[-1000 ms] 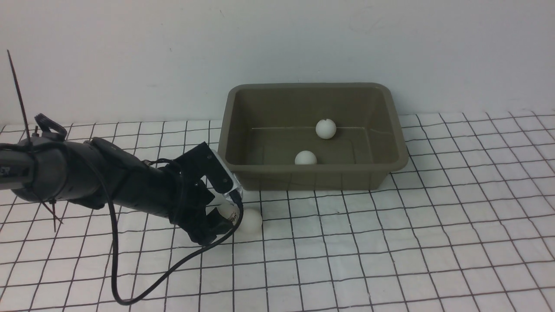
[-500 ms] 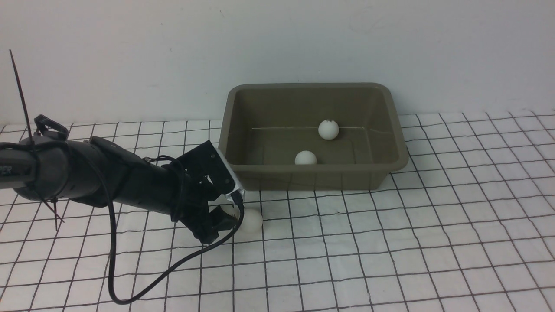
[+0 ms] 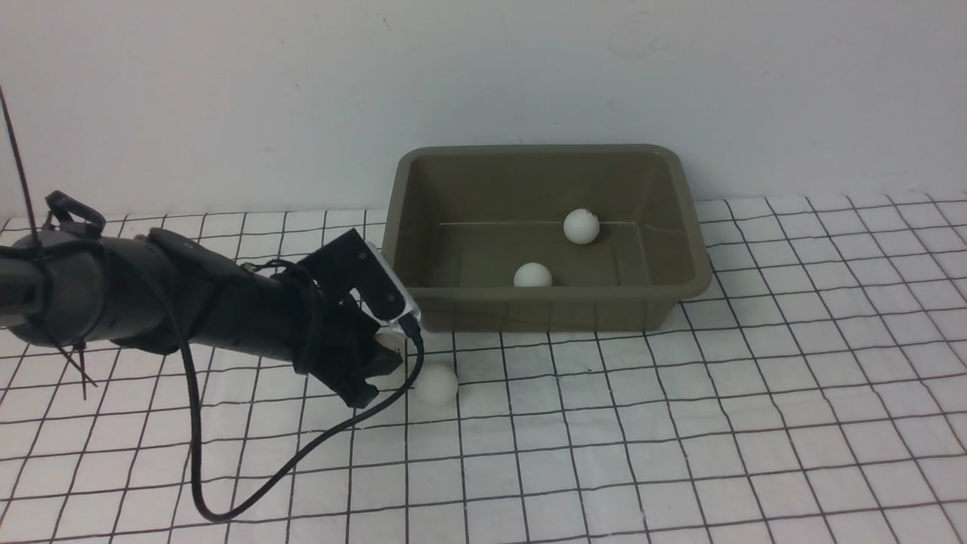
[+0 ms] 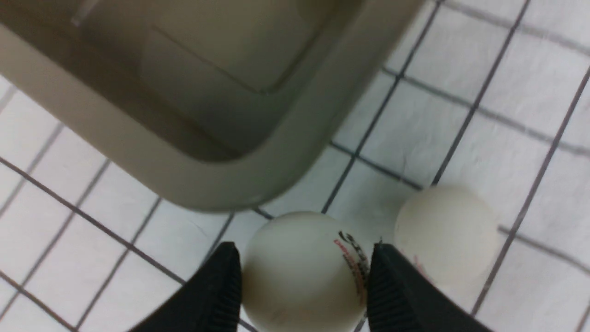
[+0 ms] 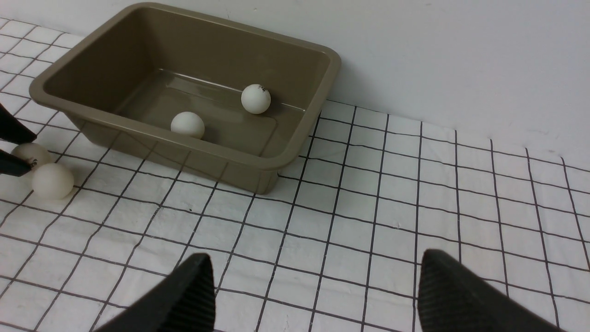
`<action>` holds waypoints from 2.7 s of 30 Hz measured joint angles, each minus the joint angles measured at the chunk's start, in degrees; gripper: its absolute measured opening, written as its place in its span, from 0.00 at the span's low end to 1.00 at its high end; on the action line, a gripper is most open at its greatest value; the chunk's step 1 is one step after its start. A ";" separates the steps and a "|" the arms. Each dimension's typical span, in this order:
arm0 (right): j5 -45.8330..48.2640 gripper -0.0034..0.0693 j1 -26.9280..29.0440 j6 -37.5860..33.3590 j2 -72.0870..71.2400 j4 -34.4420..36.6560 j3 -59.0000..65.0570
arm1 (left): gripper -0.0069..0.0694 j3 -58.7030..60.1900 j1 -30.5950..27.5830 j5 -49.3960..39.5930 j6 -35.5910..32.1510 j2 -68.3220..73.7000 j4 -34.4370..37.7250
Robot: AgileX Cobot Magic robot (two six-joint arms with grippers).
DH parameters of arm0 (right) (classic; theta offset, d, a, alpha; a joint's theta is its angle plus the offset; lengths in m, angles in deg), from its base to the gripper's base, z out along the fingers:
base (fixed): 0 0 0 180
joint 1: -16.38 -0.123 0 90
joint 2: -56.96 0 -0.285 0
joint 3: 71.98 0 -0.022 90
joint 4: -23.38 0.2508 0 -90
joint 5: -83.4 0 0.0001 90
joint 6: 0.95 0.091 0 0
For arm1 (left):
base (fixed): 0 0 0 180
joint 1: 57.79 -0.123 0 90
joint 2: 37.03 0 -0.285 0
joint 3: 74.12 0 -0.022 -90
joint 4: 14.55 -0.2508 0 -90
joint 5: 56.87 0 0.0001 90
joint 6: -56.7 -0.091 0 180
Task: Put the table tennis balls into the box on the white checkered tablecloth.
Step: 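Reach for and grasp a ping pong ball on the table beside the basket, then drop the ball into the bin, then reach for and grasp a ping pong ball on the table beside the basket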
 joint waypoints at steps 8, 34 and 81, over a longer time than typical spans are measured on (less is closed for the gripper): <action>-0.07 0.78 0.00 0.00 0.00 0.00 0.00 | 0.50 -0.97 0.00 -4.73 2.10 -2.76 0.59; -0.07 0.78 0.00 -0.05 0.00 0.05 0.00 | 0.56 -13.18 0.00 -5.52 -20.63 8.23 24.39; -1.10 0.78 0.00 -0.22 0.00 0.00 0.06 | 0.78 0.48 11.52 -0.65 37.16 0.74 -5.77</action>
